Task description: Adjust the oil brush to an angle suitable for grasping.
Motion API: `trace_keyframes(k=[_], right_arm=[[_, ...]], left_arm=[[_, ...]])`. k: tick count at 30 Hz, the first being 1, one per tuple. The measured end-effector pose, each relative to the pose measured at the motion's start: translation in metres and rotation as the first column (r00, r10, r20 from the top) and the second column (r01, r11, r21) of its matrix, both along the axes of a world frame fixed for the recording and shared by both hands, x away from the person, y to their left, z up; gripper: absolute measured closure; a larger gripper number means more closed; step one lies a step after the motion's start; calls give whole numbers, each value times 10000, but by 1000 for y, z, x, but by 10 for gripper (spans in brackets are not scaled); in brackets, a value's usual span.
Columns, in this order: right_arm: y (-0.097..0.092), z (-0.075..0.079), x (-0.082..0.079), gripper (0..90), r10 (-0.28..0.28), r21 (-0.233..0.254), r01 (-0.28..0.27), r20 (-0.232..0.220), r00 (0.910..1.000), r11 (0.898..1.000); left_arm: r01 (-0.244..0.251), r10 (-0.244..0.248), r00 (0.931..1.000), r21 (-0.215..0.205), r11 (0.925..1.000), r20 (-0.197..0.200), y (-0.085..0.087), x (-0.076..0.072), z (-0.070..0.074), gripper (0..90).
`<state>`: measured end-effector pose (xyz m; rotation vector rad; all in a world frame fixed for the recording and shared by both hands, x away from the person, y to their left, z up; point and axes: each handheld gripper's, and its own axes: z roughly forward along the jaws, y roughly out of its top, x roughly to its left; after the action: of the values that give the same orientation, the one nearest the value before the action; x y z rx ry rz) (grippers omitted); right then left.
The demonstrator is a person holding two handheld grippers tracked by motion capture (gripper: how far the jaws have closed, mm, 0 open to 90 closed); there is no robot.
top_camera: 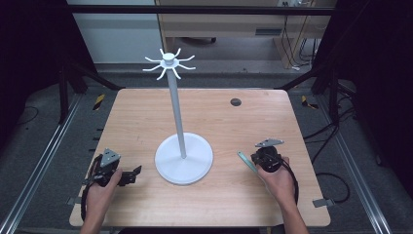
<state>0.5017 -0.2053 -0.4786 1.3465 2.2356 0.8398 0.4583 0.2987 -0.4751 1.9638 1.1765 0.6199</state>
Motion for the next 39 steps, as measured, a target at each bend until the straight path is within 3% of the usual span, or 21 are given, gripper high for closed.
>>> trace_keyframes(k=[17, 25, 26, 28, 29, 32, 34, 39], right_arm=[[7, -8, 3, 900, 267, -285, -280, -429, 9987, 9992], [14, -4, -3, 900, 962, 39, -961, -644, 9933, 9954], [19, -5, -6, 900, 1345, 359, -1315, -993, 9859, 9907], [23, -6, -9, 900, 1482, -73, -1494, -854, 9853, 9888], [23, -6, -9, 900, 1482, -73, -1494, -854, 9853, 9888], [23, 5, -11, 900, 1559, 287, -1553, -184, 9876, 9874], [21, 11, -13, 900, 1415, 221, -1415, 7, 9899, 9897], [19, 12, -14, 900, 1291, -56, -1292, -198, 9914, 9916]], left_arm=[[142, -142, 9998, 73, 9999, -107, -4, 0, -1, 39], [131, -130, 9998, 70, 9999, -125, -3, 0, -1, 39], [130, -129, 9998, 38, 9999, -148, -3, -1, -1, 39], [117, -116, 9998, 42, 9999, -133, -3, -1, -1, 40], [117, -116, 9998, 42, 9999, -133, -3, -1, -1, 40], [88, -88, 9999, 19, 10000, -67, -2, -1, -1, 40], [75, -75, 9999, 36, 10000, -71, -2, -1, -1, 40], [75, -74, 9999, 16, 10000, -83, -2, -2, -1, 40]])
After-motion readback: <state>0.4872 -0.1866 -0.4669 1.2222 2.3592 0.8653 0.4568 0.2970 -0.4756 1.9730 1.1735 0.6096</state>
